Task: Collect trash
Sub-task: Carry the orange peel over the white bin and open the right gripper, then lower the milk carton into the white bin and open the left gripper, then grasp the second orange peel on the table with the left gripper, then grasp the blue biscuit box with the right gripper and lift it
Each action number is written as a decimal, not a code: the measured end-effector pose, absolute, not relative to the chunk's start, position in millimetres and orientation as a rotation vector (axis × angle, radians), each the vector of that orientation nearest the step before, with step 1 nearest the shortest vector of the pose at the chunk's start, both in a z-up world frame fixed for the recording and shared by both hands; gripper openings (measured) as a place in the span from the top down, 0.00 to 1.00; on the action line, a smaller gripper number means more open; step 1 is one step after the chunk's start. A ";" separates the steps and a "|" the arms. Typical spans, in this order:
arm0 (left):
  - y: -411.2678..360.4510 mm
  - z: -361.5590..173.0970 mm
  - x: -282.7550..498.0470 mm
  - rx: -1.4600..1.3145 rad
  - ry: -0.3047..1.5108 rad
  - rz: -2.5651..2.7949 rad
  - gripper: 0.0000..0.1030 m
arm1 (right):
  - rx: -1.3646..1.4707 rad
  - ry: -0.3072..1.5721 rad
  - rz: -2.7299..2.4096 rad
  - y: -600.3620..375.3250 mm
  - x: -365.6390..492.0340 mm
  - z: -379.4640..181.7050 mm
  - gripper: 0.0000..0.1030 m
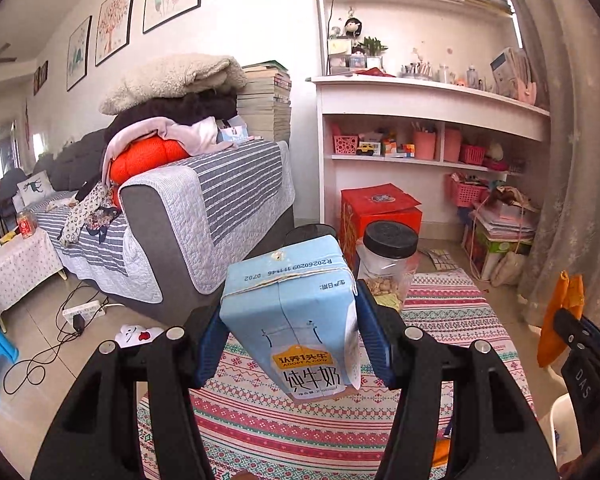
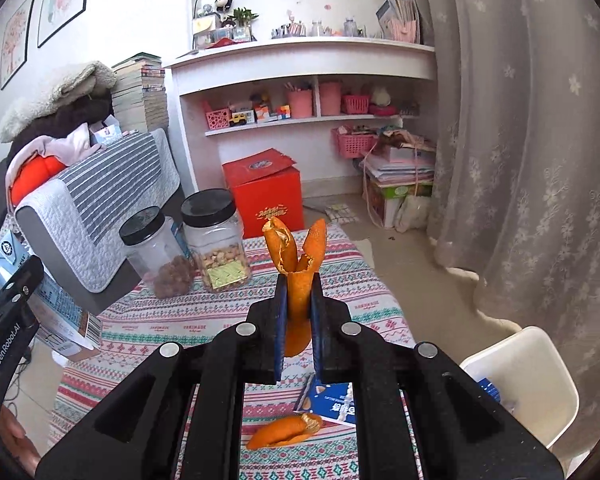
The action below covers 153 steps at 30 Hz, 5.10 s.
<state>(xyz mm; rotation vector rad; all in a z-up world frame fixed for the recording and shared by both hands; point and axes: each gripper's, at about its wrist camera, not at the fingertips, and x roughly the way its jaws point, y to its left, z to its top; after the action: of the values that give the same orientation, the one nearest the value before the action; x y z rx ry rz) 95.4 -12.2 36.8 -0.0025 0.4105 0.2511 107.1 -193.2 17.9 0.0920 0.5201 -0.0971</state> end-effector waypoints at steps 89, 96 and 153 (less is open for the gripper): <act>-190.7 -165.5 177.6 0.413 1.299 -0.447 0.40 | 0.012 0.703 -0.561 -401.4 80.0 -1.4 0.07; -179.6 -175.4 179.8 0.380 1.312 -0.459 0.64 | -0.014 0.764 -0.470 -376.9 96.3 -12.8 0.07; 87.2 23.6 131.1 -0.129 0.549 0.229 0.81 | 0.043 0.518 -0.016 -109.5 150.8 20.6 0.43</act>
<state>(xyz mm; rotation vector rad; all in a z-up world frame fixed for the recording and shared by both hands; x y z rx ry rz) 131.1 87.2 23.6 -0.1286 0.5492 0.2294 150.8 -109.5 20.6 0.0435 0.5182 -0.0160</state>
